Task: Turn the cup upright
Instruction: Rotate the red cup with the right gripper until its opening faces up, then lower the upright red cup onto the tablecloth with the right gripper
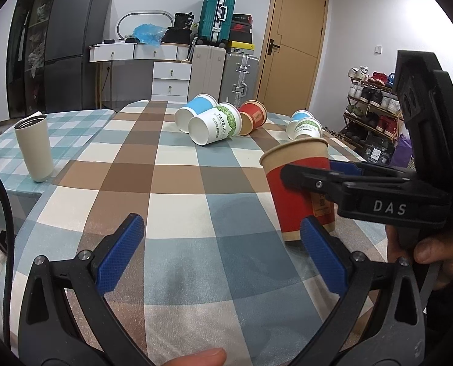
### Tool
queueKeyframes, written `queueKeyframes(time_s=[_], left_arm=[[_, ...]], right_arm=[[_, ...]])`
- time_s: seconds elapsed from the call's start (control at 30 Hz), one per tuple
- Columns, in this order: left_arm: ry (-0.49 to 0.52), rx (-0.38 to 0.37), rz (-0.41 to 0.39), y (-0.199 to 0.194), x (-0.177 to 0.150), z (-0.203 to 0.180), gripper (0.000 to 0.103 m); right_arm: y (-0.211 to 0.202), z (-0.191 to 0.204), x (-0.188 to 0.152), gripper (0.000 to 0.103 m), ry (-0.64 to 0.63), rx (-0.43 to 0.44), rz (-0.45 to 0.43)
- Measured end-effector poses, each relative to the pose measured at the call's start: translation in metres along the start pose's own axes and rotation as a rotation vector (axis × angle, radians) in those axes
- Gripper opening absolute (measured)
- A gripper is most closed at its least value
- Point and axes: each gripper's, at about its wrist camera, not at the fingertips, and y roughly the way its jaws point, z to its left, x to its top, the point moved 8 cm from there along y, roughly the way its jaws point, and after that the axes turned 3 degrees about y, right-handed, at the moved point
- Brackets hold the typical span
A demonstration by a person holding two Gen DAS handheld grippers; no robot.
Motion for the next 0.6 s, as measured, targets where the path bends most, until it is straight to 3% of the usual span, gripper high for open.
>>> queueKeyframes(time_s=[0.4, 0.6], left_arm=[[0.001, -0.001, 0.003, 0.001, -0.001, 0.000, 0.102], [0.003, 0.000, 0.001, 0.000, -0.001, 0.000, 0.102]], right_arm=[[-0.034, 0.009, -0.024, 0.062, -0.092, 0.054, 0.011], [-0.046, 0.015, -0.040, 0.061, -0.165, 0.018, -0.061]])
